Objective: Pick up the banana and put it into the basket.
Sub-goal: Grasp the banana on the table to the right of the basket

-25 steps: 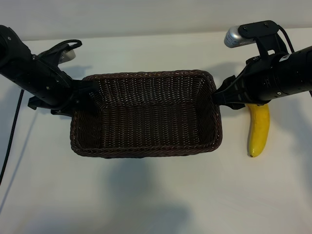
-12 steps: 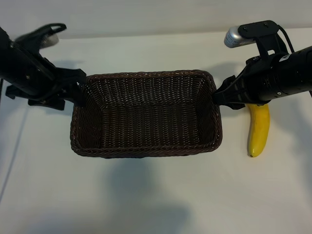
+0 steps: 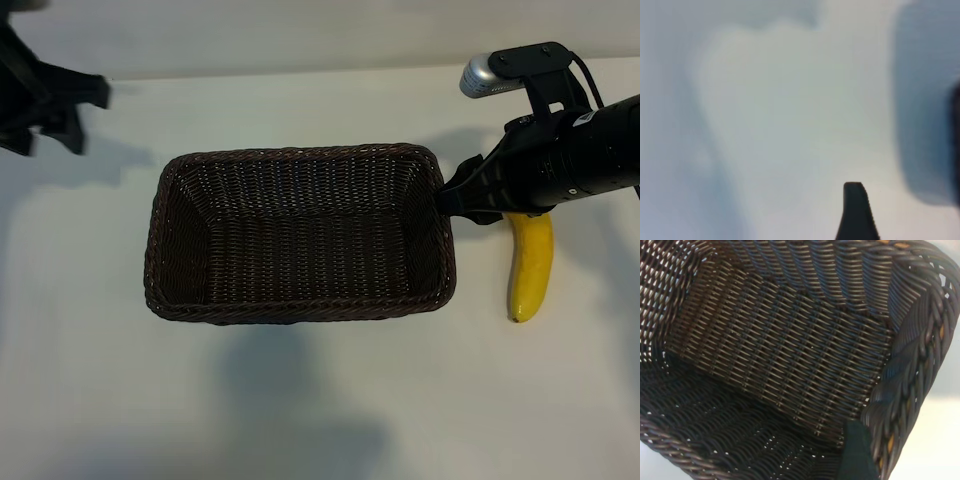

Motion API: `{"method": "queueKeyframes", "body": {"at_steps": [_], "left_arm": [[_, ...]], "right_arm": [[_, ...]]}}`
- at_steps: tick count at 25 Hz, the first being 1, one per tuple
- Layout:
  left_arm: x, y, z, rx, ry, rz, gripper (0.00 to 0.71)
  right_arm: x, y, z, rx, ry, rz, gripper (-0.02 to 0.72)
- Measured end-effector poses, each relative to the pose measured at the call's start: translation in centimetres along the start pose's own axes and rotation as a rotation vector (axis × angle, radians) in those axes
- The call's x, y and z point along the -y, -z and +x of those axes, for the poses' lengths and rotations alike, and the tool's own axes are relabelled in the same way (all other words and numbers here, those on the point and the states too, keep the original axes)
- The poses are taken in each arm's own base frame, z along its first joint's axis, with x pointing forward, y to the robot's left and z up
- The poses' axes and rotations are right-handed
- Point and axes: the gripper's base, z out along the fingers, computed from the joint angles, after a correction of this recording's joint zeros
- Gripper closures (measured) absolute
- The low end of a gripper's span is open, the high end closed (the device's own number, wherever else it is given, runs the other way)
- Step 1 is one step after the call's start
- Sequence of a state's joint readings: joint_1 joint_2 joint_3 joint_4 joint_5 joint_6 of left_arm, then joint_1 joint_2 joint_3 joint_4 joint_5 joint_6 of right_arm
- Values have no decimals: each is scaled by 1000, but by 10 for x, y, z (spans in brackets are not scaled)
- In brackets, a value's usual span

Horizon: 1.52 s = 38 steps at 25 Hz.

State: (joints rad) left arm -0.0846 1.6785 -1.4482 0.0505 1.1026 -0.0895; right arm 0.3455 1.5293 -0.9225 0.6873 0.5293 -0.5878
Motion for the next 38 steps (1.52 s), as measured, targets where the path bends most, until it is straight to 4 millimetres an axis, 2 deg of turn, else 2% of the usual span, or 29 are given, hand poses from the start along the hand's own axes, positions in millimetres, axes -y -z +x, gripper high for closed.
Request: {"method": "queueKeyframes", "body": {"at_steps": [4,11,18,23,30,38], "left_arm": [[-12,4,1,-24,-32,-131,187],[-15,7,4,-40,-66,-153,187],[-18,43,20,55,-52,-149,188],[-21,71,61,119,-21,-126,189],[-24,84,141,170,-4,-88,189],[-14,59,227,263,-89,58,189]], "right_arm": [[0,0,0,0,0,0,198],[-1,0,1,-12,1,-8,198],[-1,0,2,-18,1,-12,198],[-1,0,2,-22,1,-15,198],[-2,0,2,-25,1,-17,198],[-2,0,2,-26,1,-17,198]]}}
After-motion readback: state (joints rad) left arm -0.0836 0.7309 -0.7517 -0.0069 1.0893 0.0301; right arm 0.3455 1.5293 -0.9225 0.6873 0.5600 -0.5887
